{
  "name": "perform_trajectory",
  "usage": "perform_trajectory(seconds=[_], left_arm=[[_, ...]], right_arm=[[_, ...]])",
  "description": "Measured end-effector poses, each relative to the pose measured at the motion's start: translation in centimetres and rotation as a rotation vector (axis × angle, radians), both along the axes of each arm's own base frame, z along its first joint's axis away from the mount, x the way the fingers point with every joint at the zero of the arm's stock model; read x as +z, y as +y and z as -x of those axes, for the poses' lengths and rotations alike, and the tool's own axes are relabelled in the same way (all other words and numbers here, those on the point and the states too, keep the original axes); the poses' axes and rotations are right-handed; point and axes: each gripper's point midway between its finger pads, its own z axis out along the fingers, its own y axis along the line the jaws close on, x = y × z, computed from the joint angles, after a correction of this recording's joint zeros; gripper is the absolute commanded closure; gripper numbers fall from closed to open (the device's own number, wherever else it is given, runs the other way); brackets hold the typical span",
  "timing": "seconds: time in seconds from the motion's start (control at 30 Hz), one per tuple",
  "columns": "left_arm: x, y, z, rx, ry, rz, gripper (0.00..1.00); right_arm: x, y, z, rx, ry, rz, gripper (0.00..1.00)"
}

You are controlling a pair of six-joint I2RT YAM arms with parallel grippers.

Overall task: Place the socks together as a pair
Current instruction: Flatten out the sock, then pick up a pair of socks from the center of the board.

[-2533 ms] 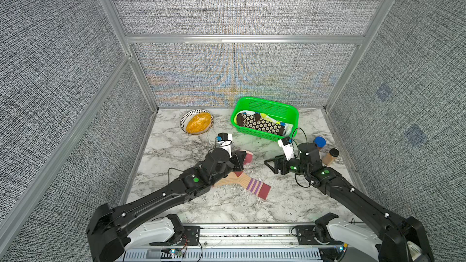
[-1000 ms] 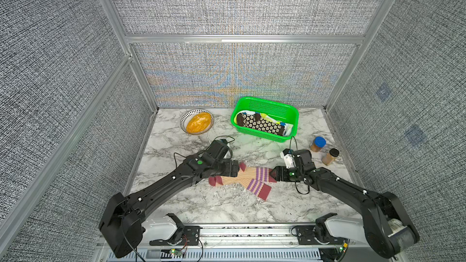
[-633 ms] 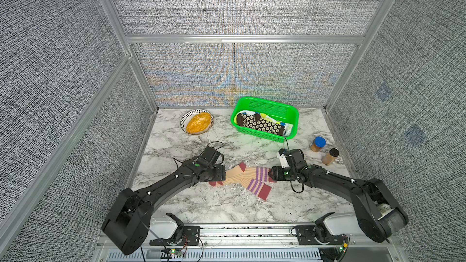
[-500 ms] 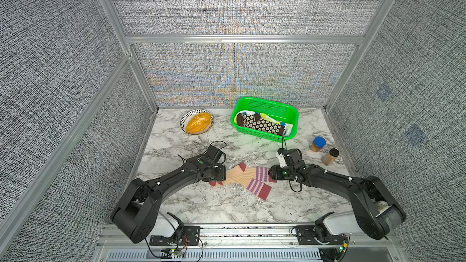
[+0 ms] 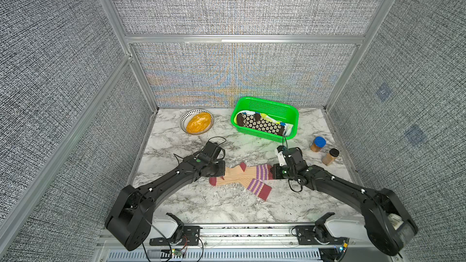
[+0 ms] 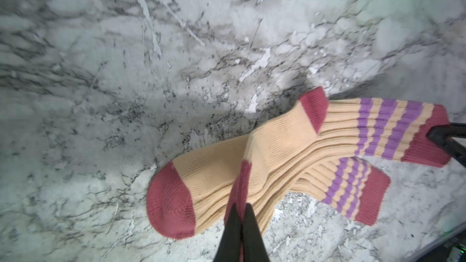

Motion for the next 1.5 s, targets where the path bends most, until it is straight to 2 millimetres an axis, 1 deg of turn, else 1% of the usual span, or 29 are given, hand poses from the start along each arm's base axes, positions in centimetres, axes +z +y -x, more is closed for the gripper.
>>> perform_trajectory(seconds=[0.07, 0.13, 0.2, 0.23, 0.3, 0.37, 0.5, 0.53, 0.57, 0.6, 0.63, 0.67, 0.7, 0.73, 0.83, 0.87, 0.93, 1.0, 1.07, 1.1, 1.13, 1.17, 1.23, 1.3, 1.33, 1.37, 1.4, 1.47, 1.5], left_arm=[[1.8, 0.2, -0.3, 0.002, -0.042, 0.017, 1.00], [3.3, 0.5, -0.7, 0.005, -0.082, 0.022, 1.00], [4.0, 1.0, -1.0, 0.014, -0.103, 0.021, 1.00], [4.0, 1.3, -1.1, 0.012, -0.105, 0.015, 1.00], [3.7, 1.7, -1.3, 0.016, -0.101, 0.002, 1.00], [2.9, 2.2, -1.3, 0.018, -0.088, -0.011, 1.00], [0.6, 3.0, -1.1, 0.021, -0.042, -0.048, 1.00], [-0.2, 3.3, -1.0, 0.020, -0.024, -0.062, 0.99], [-0.9, 3.4, -0.9, 0.016, -0.008, -0.073, 0.92], [-1.8, 3.7, -0.7, 0.021, 0.010, -0.088, 0.78], [-2.5, 4.0, -0.5, 0.021, 0.026, -0.101, 0.56], [-3.0, 4.2, -0.3, 0.022, 0.037, -0.111, 0.43], [-3.5, 4.4, 0.0, 0.028, 0.048, -0.115, 0.35], [-3.9, 4.6, 0.3, 0.031, 0.055, -0.117, 0.32], [-4.6, 5.2, 1.0, 0.063, 0.071, -0.119, 0.28], [-4.8, 5.2, 1.1, 0.069, 0.076, -0.119, 0.28], [-5.6, 5.4, 1.1, 0.075, 0.090, -0.136, 0.28], [-6.6, 5.4, 1.2, 0.077, 0.116, -0.144, 0.29], [-7.9, 5.1, 1.3, 0.067, 0.149, -0.147, 0.32], [-8.0, 4.7, 0.9, 0.067, 0.139, -0.134, 0.35], [-8.2, 4.4, 0.7, 0.063, 0.135, -0.129, 0.41], [-8.4, 4.2, 0.4, 0.062, 0.127, -0.119, 0.47], [-8.5, 3.2, -0.3, 0.051, 0.098, -0.086, 0.69], [-8.5, 2.5, -0.4, 0.038, 0.084, -0.066, 0.85], [-8.5, 2.2, -0.3, 0.035, 0.086, -0.057, 0.91], [-8.3, 1.9, -0.2, 0.030, 0.089, -0.049, 0.94], [-8.0, 1.7, -0.1, 0.026, 0.094, -0.046, 0.96], [-7.1, 1.3, 0.4, 0.009, 0.113, -0.037, 0.97], [-6.1, 0.7, 0.2, 0.000, 0.103, -0.022, 0.97]], right_arm=[[1.7, 0.4, 0.4, 0.001, -0.028, -0.033, 1.00], [2.7, 0.7, 1.3, 0.003, -0.037, -0.058, 1.00], [3.2, 1.2, 2.3, 0.011, -0.033, -0.081, 1.00], [3.2, 1.5, 2.9, 0.019, -0.027, -0.092, 1.00], [2.8, 1.9, 4.0, 0.023, -0.006, -0.105, 1.00], [1.9, 1.9, 5.1, 0.019, 0.024, -0.110, 1.00], [-0.5, 1.7, 6.3, -0.011, 0.075, -0.103, 1.00], [-1.1, 1.7, 6.7, -0.012, 0.093, -0.102, 0.93], [-1.7, 1.8, 7.1, -0.011, 0.107, -0.101, 0.78], [-2.1, 1.9, 7.4, -0.012, 0.122, -0.105, 0.64], [-2.5, 2.0, 7.7, -0.011, 0.137, -0.112, 0.53], [-2.7, 2.0, 7.9, -0.007, 0.145, -0.115, 0.46], [-2.9, 2.0, 8.0, -0.009, 0.149, -0.115, 0.41], [-3.0, 1.9, 8.1, -0.015, 0.154, -0.117, 0.38], [-3.2, 1.7, 8.3, -0.019, 0.161, -0.117, 0.34], [-3.5, 1.6, 8.5, -0.024, 0.172, -0.115, 0.34], [-4.7, 1.4, 9.0, -0.024, 0.203, -0.100, 0.34], [-5.1, 1.8, 8.8, -0.025, 0.205, -0.118, 0.34], [-5.2, 2.7, 8.1, -0.017, 0.193, -0.151, 0.36], [-5.1, 3.3, 7.9, -0.010, 0.188, -0.168, 0.38], [-5.2, 3.8, 7.7, -0.003, 0.185, -0.181, 0.41], [-5.2, 4.2, 7.7, 0.004, 0.183, -0.190, 0.48], [-5.3, 4.8, 7.6, 0.016, 0.187, -0.206, 0.70], [-5.6, 4.8, 7.7, 0.012, 0.205, -0.198, 0.89], [-5.7, 4.6, 7.9, 0.004, 0.220, -0.191, 0.95], [-5.7, 4.6, 7.9, 0.002, 0.225, -0.185, 0.99], [-5.1, 4.7, 7.6, 0.001, 0.220, -0.187, 1.00], [-3.1, 5.0, 6.4, -0.005, 0.179, -0.207, 1.00], [-1.8, 5.1, 5.5, -0.008, 0.142, -0.221, 1.00]])
